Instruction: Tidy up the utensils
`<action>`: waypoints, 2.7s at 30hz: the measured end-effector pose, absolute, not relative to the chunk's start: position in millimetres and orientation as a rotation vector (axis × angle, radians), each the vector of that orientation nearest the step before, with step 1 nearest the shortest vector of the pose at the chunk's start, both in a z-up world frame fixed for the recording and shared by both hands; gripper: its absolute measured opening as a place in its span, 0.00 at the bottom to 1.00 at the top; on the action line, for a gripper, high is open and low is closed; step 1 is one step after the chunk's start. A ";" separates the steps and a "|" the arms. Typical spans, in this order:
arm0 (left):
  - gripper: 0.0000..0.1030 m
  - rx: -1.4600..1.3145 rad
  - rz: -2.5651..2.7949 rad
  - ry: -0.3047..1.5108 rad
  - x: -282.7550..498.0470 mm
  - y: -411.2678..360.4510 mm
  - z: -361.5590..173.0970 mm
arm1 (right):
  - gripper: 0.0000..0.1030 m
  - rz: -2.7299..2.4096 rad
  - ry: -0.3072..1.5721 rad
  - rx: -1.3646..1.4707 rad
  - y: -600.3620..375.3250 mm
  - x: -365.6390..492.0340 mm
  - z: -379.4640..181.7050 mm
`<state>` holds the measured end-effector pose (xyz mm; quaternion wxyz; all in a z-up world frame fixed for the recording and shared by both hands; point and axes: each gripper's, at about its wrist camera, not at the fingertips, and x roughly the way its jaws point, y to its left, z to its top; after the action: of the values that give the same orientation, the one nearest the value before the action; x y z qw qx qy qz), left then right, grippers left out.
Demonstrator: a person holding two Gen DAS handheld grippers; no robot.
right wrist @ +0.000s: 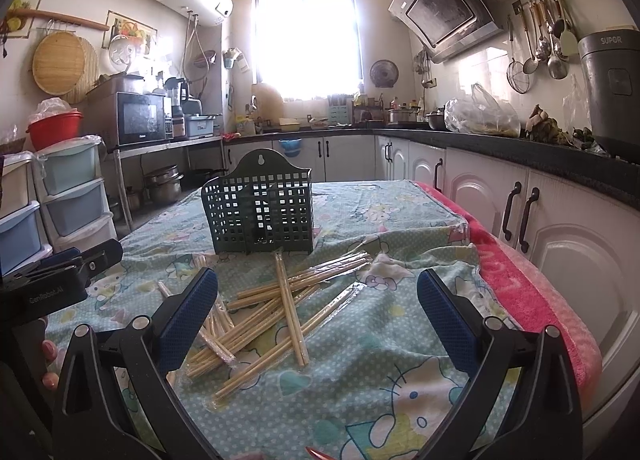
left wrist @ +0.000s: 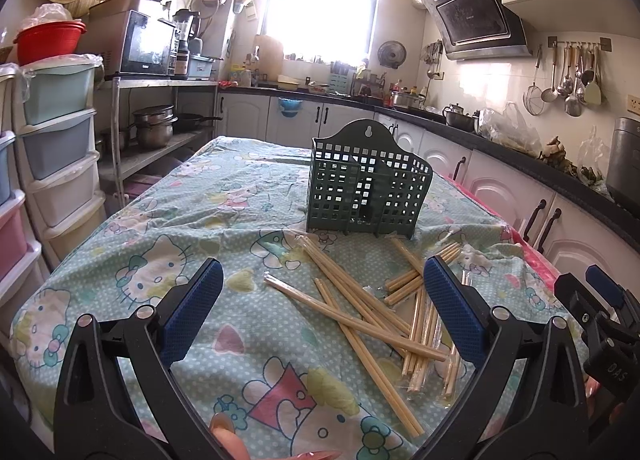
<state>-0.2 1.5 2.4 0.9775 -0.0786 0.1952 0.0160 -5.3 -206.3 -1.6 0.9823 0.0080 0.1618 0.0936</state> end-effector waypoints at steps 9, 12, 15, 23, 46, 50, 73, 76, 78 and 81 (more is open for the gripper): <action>0.90 -0.157 0.035 0.393 0.0 1.0 1.9 | 0.94 0.187 0.329 0.015 -206.1 -5.0 -2.0; 0.90 -0.160 0.036 0.394 0.2 2.3 1.4 | 0.94 0.186 0.328 0.015 -205.4 -6.1 -1.3; 0.90 -0.160 0.036 0.395 -0.2 2.6 1.1 | 0.94 0.188 0.330 0.014 -204.4 -6.2 -1.2; 0.90 -0.165 0.040 0.406 2.2 7.9 -5.5 | 0.94 0.201 0.339 0.011 -202.0 -1.8 -3.9; 0.90 -0.264 0.047 0.522 34.2 44.6 -8.1 | 0.94 0.286 0.411 -0.058 -188.5 35.5 2.8; 0.90 -0.262 0.028 0.529 44.3 43.1 -3.3 | 0.94 0.284 0.434 -0.054 -189.8 48.0 6.3; 0.90 -0.270 -0.141 0.678 122.9 26.2 -1.1 | 0.94 0.235 0.562 0.004 -218.0 139.2 20.7; 0.90 -0.272 -0.136 0.705 135.8 28.0 -5.9 | 0.94 0.234 0.568 0.011 -219.5 146.3 22.3; 0.90 -0.277 -0.132 0.750 148.2 30.8 -13.9 | 0.94 0.235 0.572 0.015 -220.2 150.6 22.8; 0.80 -0.307 -0.147 0.819 163.4 34.6 -27.1 | 0.94 0.237 0.580 0.012 -220.6 156.8 22.4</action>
<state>163.4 34.6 -27.1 0.9033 -0.1484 0.3963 -0.0713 156.8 -220.6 22.4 0.9514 0.0059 0.2851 0.1166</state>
